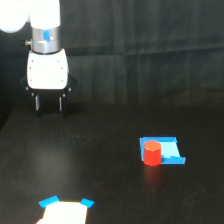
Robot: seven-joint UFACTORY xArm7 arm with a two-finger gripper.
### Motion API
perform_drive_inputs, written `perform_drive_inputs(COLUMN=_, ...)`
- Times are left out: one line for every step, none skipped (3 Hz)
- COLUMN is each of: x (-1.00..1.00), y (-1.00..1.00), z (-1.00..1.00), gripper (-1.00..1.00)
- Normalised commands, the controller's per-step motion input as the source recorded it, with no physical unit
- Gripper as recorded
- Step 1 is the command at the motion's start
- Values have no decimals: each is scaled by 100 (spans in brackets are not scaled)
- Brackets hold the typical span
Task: Pick up the red object from the table
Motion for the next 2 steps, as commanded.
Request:
perform_drive_inputs(x=100, y=-26, z=-56, gripper=100)
perform_drive_inputs(x=100, y=-69, z=-19, gripper=87)
